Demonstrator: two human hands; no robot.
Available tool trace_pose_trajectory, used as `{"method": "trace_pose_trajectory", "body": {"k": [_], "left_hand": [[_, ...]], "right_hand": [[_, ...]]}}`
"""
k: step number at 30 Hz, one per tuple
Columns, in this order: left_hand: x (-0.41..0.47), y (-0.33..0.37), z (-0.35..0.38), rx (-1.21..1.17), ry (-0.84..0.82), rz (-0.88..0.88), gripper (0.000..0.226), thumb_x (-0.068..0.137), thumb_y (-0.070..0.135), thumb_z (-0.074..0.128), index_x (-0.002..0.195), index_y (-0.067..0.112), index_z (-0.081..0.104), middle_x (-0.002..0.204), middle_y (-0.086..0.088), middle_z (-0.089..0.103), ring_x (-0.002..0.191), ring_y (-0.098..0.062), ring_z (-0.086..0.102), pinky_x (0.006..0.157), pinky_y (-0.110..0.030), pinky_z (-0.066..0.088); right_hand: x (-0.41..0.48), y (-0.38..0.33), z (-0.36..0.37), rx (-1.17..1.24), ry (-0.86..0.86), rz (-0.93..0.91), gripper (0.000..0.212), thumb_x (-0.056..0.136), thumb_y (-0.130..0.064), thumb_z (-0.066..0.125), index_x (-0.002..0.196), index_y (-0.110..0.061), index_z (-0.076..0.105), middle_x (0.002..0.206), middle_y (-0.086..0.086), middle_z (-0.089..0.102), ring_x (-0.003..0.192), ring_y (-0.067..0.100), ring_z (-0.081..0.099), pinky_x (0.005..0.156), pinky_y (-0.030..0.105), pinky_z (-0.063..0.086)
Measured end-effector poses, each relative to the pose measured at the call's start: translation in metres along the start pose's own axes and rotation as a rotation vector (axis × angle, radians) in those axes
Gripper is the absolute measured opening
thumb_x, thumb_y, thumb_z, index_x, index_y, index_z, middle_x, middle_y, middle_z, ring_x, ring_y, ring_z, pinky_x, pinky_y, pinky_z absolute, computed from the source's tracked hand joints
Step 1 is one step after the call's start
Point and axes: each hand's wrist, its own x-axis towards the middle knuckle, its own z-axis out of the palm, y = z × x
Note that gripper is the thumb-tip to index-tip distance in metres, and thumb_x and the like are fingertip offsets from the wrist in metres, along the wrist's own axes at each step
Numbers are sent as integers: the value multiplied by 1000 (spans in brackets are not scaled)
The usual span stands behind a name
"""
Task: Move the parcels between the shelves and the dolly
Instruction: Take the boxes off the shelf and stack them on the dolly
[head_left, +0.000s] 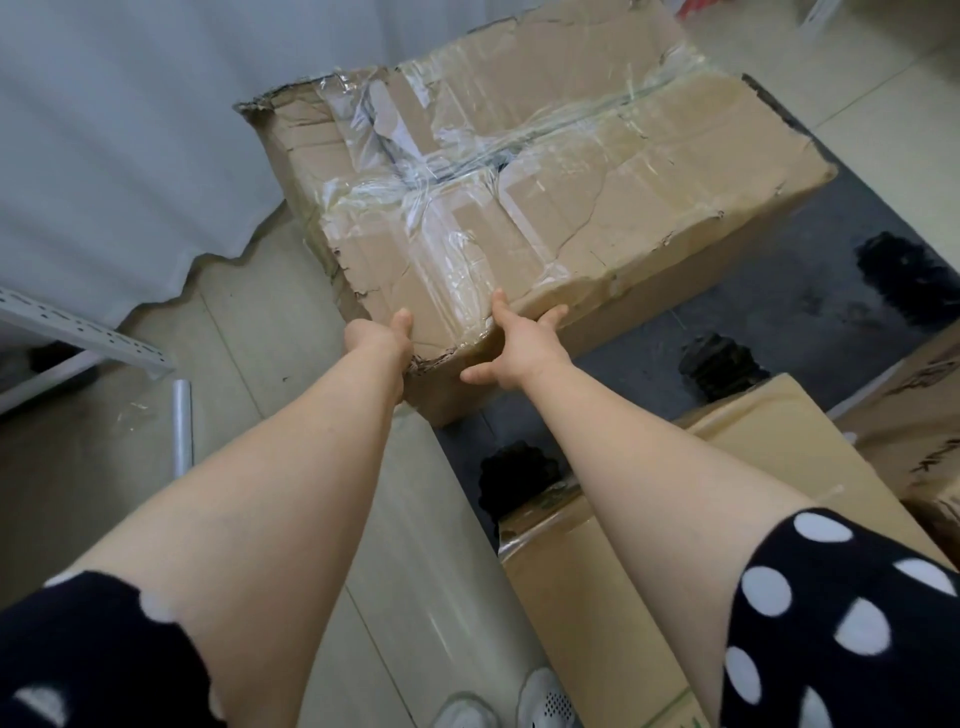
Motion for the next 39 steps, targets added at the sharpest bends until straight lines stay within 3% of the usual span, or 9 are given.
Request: {"method": "trace_pose_trajectory", "body": {"k": [2,7,10,14,18,26,30,35,39], "left_hand": [[-11,0,-4,34,-17,14,57,93,37,58,135,4,38,138,-17,47,123,-40,47,102,-50,42],[-68,0,-27,332,0,170,92,89,27,64,152,13,-2,148,-19,32,133,-38,36,108,-46,36],[-116,4,-40,527,-29,287,85,87,19,60,152,24,6,139,-19,38,124,-39,44,103,-46,42],[-200,11,-49,820,-182,456,67,82,13,54,144,24,29,134,-17,42,119,-38,47,98,-48,45],[-295,18,-45,1034,-407,635,72,83,19,58,147,28,25,141,-12,43,121,-35,47,96,-54,45],[-484,12,-14,1143,-601,922,77,85,20,59,150,33,20,146,-5,42,121,-32,51,100,-50,44],[-580,-16,10,1195,-682,1087,68,90,21,59,149,19,26,144,-6,44,116,-27,55,92,-36,49],[-703,-78,54,1210,-758,1160,72,88,15,58,151,20,24,130,-9,55,101,-26,58,77,-31,47],[-803,-131,95,1209,-816,1180,74,88,15,61,151,18,23,135,-8,51,94,-24,57,74,-28,44]], "right_hand": [[-11,3,-3,-27,-10,-10,102,80,-34,75,150,-43,1,154,24,-23,145,40,8,115,47,27],[-69,17,-13,-117,15,-49,97,83,-36,71,150,-44,2,159,16,-5,147,34,0,115,50,22],[-118,33,-36,-205,17,-33,93,85,-40,69,151,-40,3,160,13,5,148,30,1,117,50,17],[-203,55,-76,-250,62,55,89,85,-48,65,152,-34,8,159,9,15,147,27,7,118,44,17],[-298,83,-117,-241,168,153,91,81,-52,67,152,-28,16,155,7,28,144,28,20,117,42,20],[-478,174,-187,-196,359,321,89,76,-57,68,148,-28,26,148,6,40,136,27,35,111,41,28],[-565,239,-205,-112,448,381,76,80,-50,69,143,-22,37,142,8,47,131,29,41,104,38,33],[-663,335,-217,-49,507,429,75,79,-51,68,142,-22,38,139,8,50,127,28,44,106,41,35],[-742,410,-230,-47,544,462,75,81,-52,66,140,-16,39,136,10,52,125,30,46,104,38,37]]}}
